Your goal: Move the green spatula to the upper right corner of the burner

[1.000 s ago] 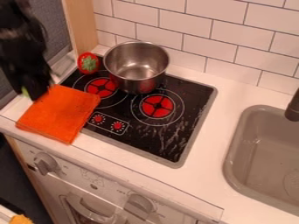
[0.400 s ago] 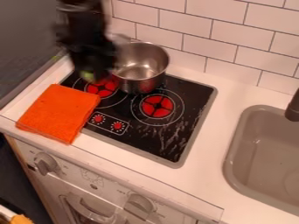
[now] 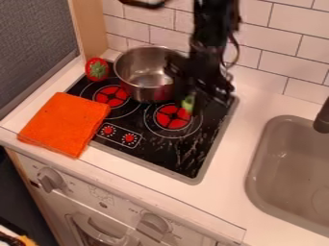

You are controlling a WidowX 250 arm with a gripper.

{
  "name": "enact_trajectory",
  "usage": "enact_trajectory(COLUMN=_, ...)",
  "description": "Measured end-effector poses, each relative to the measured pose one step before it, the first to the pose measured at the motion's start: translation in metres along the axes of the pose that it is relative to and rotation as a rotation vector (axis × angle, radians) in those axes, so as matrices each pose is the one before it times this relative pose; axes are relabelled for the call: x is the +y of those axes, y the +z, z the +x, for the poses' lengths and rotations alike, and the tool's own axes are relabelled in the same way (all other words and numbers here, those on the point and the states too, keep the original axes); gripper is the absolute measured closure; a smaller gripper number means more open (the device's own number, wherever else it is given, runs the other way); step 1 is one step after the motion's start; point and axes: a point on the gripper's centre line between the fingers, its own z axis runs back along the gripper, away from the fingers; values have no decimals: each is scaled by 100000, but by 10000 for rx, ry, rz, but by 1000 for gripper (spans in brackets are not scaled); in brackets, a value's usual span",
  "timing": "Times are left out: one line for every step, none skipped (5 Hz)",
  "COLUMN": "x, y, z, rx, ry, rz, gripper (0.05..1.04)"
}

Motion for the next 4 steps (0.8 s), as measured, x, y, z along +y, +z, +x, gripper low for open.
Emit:
enact_trajectory(x=-782, y=-1960, z=1356, rx=159, ry=433, rz=-62, gripper=662)
enact_trajectory(x=-1103, y=265, z=128, rx=180, ry=276, rz=-701, gripper=592)
enact_trajectory(x=-61, y=-22, z=-147, rx=149, ry=-181, rz=-665, gripper=285)
enact_trajectory(x=224, y=20, z=410, rx=-267, ry=9, rz=-139, gripper=78)
